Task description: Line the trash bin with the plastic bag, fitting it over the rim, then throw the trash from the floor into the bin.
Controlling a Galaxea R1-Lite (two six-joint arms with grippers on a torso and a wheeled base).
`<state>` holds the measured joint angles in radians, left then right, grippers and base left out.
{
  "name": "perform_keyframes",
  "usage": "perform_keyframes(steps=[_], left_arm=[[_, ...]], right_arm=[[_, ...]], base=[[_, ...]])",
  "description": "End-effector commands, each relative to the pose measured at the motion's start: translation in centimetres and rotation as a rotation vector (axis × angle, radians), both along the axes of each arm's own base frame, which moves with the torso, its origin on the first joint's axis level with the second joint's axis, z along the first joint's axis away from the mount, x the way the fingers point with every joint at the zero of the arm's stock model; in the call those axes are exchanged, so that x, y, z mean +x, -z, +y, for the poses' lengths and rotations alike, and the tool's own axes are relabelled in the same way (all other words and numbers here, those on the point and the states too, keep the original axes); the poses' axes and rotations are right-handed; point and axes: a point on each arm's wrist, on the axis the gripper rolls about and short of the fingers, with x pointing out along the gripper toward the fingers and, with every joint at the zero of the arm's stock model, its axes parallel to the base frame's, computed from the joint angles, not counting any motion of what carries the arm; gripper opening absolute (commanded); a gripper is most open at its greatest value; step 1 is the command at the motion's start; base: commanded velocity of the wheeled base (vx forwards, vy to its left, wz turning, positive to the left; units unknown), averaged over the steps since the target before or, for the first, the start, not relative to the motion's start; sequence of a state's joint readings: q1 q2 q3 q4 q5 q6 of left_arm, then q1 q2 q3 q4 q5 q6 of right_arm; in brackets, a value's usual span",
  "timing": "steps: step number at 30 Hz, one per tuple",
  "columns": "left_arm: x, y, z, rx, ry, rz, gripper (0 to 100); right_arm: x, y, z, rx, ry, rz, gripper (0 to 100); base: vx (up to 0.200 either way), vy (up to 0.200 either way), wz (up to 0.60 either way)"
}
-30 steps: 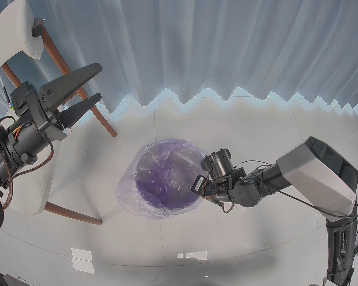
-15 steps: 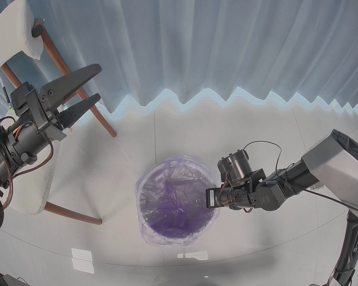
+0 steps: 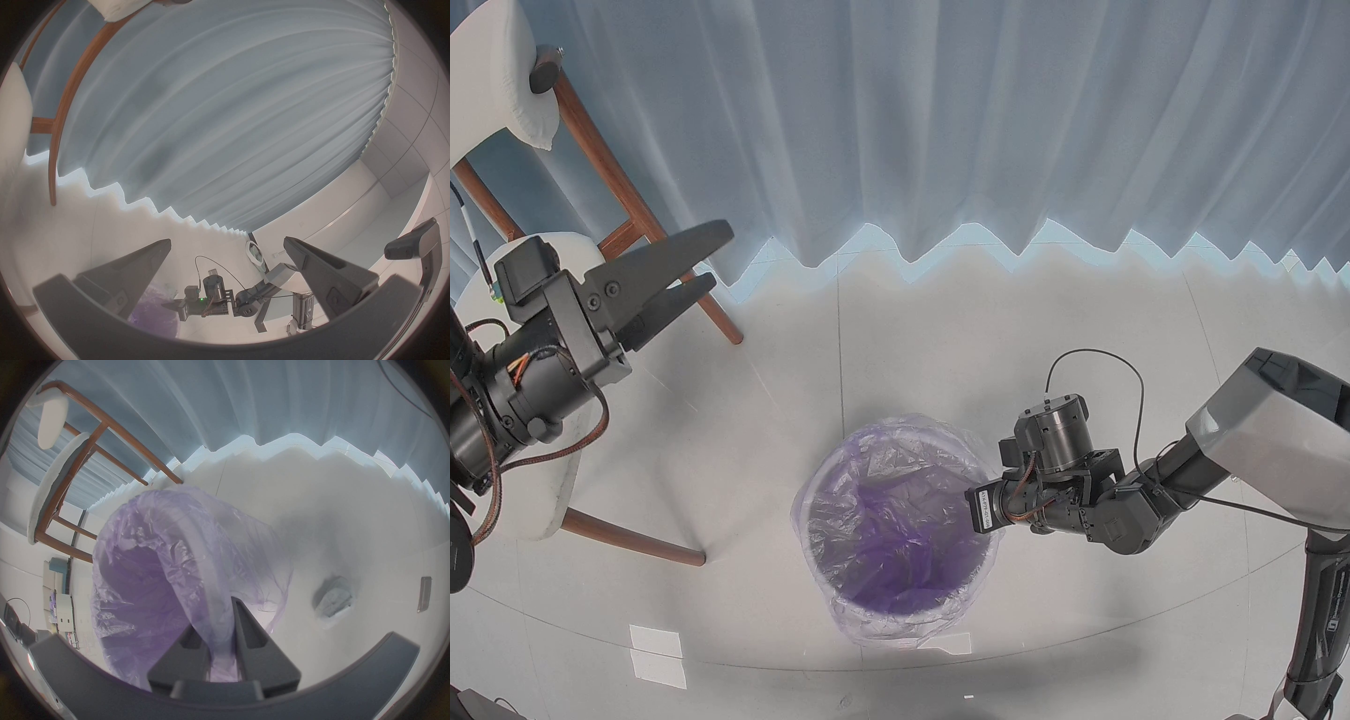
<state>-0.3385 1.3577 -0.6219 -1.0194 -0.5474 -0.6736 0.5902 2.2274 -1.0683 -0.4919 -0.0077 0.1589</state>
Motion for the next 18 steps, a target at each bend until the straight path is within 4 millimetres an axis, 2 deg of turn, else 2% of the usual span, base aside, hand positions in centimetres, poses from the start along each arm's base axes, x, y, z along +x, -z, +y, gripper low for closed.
perform_keyframes(steps=[1,4,5,7,12,18], left_arm=[[0.7,1.1,-0.3,0.025,-0.001,0.033,100],[0.9,1.3,-0.4,0.029,-0.001,0.039,100],[1.1,1.4,-0.4,0.031,-0.001,0.045,100],[1.2,1.5,-0.5,0.031,-0.003,0.048,100],[1.3,1.6,-0.5,0.037,-0.007,0.049,100],[3.7,3.5,0.5,0.119,-0.106,0.066,100]], right_arm=[[0.8,1.8,-0.5,-0.012,0.0,0.011,0],[1.1,2.1,-0.8,-0.008,0.006,0.013,0],[1.2,2.2,-0.9,-0.008,0.009,0.015,100],[1.2,2.1,-0.9,-0.005,0.011,0.015,100],[1.4,0.4,-0.6,0.111,0.029,-0.027,100],[0.4,-2.7,-1.3,0.274,0.09,-0.079,100]], base=[[0.0,0.0,0.0],[0.0,0.0,0.0],[0.0,0.0,0.0],[0.0,0.0,0.0],[0.0,0.0,0.0],[0.0,0.0,0.0]])
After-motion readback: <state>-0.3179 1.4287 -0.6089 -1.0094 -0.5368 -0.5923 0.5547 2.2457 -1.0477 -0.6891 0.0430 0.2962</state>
